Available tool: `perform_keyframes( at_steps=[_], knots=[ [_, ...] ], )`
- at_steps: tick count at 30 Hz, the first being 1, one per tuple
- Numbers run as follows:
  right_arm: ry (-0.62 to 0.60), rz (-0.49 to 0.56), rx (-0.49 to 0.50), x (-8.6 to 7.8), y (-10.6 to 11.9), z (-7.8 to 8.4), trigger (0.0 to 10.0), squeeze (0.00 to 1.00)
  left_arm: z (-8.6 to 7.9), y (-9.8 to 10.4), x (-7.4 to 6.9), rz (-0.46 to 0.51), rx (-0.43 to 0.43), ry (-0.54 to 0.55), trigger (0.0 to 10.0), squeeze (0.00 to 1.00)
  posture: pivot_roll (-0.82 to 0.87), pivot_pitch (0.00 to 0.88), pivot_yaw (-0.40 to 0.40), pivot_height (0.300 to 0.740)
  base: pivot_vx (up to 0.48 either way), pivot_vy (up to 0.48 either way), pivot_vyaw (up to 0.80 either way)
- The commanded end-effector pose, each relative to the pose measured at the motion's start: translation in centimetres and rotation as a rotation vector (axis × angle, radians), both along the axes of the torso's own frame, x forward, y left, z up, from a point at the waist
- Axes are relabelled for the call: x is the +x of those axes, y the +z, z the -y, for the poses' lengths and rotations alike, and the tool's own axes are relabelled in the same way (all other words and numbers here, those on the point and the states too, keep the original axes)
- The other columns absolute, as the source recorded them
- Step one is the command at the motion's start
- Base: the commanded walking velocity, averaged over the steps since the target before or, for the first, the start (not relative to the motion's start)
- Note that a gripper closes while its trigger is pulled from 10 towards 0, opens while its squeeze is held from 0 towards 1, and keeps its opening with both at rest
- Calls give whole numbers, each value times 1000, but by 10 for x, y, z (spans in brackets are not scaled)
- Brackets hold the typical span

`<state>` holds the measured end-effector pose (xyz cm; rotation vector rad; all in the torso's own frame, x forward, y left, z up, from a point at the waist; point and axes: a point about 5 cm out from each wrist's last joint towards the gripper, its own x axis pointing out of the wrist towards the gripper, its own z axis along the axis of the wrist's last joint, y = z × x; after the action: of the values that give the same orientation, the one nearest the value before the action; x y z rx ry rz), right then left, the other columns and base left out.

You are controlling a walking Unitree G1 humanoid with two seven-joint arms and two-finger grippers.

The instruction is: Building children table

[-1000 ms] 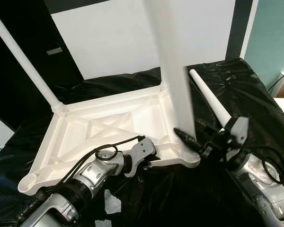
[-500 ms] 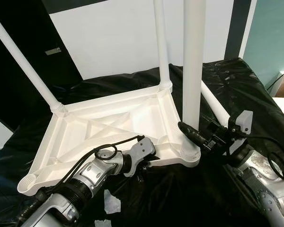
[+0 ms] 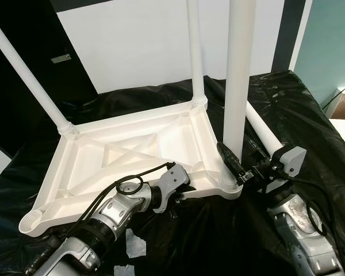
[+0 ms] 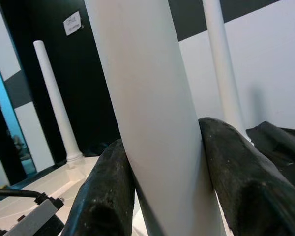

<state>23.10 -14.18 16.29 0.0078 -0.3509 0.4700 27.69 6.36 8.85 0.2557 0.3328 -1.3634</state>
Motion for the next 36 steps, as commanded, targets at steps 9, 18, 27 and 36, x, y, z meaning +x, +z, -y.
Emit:
perform_keyframes(
  at_steps=[9,18,27,36],
  knots=[
    [125,-242,-132,1,-53,-3,10000,0,-2,-11,-11,-37,20,-50,10000,0,-76,0,150,740,0,0,0],
    [207,-124,-352,22,-30,29,10000,0,7,-9,-6,-19,2,-48,10000,0,-92,0,127,740,0,0,0],
    [340,-115,-419,33,-17,30,4667,0,14,-9,-6,-14,-6,-60,10000,0,-92,0,114,740,0,0,0],
    [456,-251,-454,34,-26,42,0,0,16,-7,-7,-32,-19,-92,0,0,-93,0,118,740,0,0,0]
  ],
)
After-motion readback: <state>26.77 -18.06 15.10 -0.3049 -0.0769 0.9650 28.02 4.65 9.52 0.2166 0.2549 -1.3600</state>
